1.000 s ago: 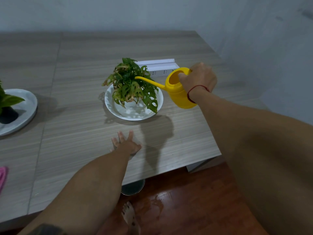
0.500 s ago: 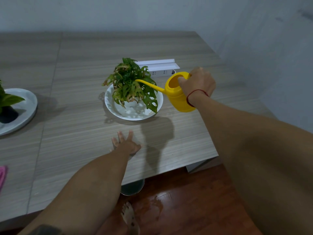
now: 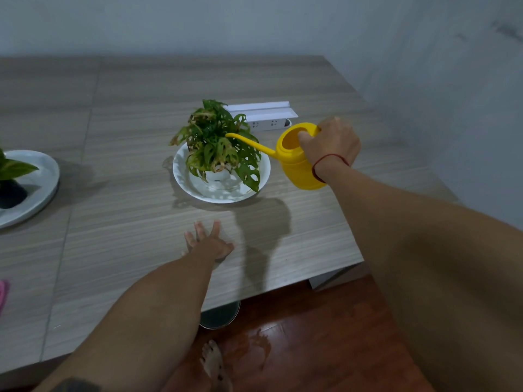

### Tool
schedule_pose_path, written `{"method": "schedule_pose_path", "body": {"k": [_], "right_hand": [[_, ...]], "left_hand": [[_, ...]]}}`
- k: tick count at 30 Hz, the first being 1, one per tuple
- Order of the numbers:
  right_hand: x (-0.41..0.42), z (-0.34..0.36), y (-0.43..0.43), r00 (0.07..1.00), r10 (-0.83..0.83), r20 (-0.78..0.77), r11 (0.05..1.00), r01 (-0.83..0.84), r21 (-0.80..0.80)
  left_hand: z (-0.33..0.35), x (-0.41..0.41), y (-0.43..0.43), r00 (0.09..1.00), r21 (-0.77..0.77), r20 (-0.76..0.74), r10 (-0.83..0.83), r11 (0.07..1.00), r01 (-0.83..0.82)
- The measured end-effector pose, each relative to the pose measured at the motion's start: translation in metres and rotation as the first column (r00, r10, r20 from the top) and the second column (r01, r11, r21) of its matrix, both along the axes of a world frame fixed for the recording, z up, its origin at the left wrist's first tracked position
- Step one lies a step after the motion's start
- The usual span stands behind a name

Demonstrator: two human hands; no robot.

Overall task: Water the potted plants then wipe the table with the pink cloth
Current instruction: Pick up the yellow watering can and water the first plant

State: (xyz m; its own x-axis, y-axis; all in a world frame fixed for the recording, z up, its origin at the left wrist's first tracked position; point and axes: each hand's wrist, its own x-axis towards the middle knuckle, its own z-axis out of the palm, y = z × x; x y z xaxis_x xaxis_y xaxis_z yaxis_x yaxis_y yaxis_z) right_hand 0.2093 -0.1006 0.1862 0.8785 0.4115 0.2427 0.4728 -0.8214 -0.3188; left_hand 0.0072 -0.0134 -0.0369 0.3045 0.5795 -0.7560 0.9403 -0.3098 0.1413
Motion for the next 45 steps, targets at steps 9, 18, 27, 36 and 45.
{"method": "schedule_pose_path", "body": {"k": [9,18,27,36,45], "right_hand": [[0.000,0.003,0.004,0.999,0.048,0.004,0.999,-0.049,0.025],[0.003,-0.001,-0.001,1.000,0.008,0.005,0.999,-0.008,0.034],[0.004,0.014,0.004,0.999,0.042,0.001,0.999,-0.042,0.025],[0.006,0.021,0.005,1.000,0.023,0.021,0.999,-0.024,0.022],[0.007,0.027,0.001,0.998,0.042,0.039,0.999,-0.042,-0.008]], "left_hand": [[-0.002,0.001,0.001,1.000,0.003,0.004,-0.020,1.000,0.020],[-0.006,0.000,0.003,1.000,-0.001,0.011,0.007,1.000,-0.007],[-0.004,0.001,0.002,1.000,-0.005,0.007,0.007,1.000,-0.007],[0.002,-0.001,0.000,1.000,-0.007,0.000,0.000,1.000,0.000],[0.005,-0.001,-0.002,1.000,-0.008,0.029,0.009,1.000,-0.009]]}}
